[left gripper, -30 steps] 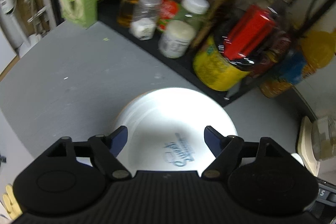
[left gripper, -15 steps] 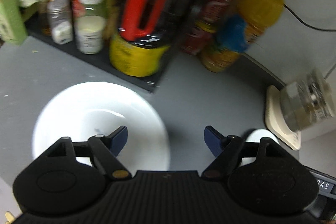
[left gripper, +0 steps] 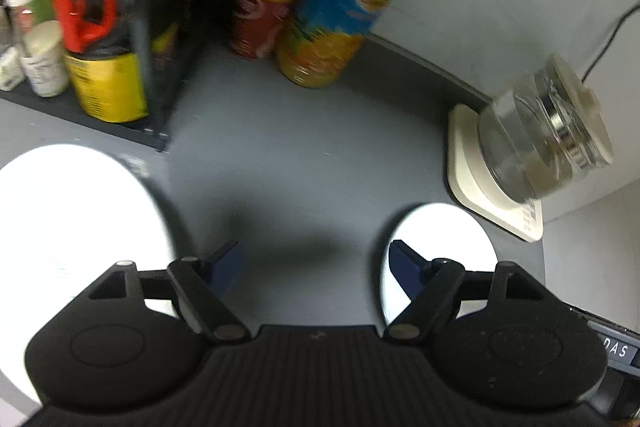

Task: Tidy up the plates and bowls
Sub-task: 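Move both grippers to the white 'BAKERY' print plate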

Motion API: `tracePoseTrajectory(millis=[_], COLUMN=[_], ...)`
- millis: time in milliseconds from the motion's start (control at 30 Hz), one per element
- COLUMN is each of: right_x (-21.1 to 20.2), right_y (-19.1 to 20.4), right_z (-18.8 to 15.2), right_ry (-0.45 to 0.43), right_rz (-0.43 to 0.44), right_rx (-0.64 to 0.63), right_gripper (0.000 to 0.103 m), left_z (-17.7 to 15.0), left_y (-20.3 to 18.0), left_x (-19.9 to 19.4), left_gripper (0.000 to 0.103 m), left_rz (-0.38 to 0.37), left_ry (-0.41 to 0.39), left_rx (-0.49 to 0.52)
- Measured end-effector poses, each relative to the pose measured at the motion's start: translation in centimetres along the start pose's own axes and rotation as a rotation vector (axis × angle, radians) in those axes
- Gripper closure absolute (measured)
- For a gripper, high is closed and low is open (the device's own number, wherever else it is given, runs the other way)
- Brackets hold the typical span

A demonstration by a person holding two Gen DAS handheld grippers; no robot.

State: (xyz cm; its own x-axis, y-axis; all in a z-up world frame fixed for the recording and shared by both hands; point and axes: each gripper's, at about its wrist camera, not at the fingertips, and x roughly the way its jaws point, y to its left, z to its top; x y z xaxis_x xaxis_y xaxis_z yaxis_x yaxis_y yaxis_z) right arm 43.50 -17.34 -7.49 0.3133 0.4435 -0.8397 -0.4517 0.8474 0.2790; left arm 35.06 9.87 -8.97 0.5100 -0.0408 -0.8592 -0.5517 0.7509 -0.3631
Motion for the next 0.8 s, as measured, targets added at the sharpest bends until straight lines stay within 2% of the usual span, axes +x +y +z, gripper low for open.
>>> tracePoseTrajectory(millis=[233,400,533,700,800], right_x=[0.0,1.0,2.1,3.6,4.4], right_y=[-3.5,-5.8,-7.3,-8.6,-9.1], right_z=[0.1,-0.1,-0.4,-1.1,-1.4], right_ry=[0.004,0.037,0.069,0.114,0.134], right_rz=[-0.010,-0.030,-0.053,-0.067,-0.068], right_rx=[0.071,0.125,0.158,0.179,0.184], right_gripper=[0.013,0.021,0.022,0.033,0.035], left_z=[-0.5,-1.2,-1.6,-2.0,-2.0], left_y=[-2.4,-3.3,-3.8,-4.4,-4.9], left_x=[2.9,5.3,6.9,8.5,9.4], left_gripper=[0.028,0.029,0.037,0.045,0.051], left_rz=[-0.027,-0.034,-0.031,-0.030,-0.031], left_ry=[0.053,0.101,0.141,0.171,0.189], left_rx=[0.039,0.044,0.049,0.056,0.059])
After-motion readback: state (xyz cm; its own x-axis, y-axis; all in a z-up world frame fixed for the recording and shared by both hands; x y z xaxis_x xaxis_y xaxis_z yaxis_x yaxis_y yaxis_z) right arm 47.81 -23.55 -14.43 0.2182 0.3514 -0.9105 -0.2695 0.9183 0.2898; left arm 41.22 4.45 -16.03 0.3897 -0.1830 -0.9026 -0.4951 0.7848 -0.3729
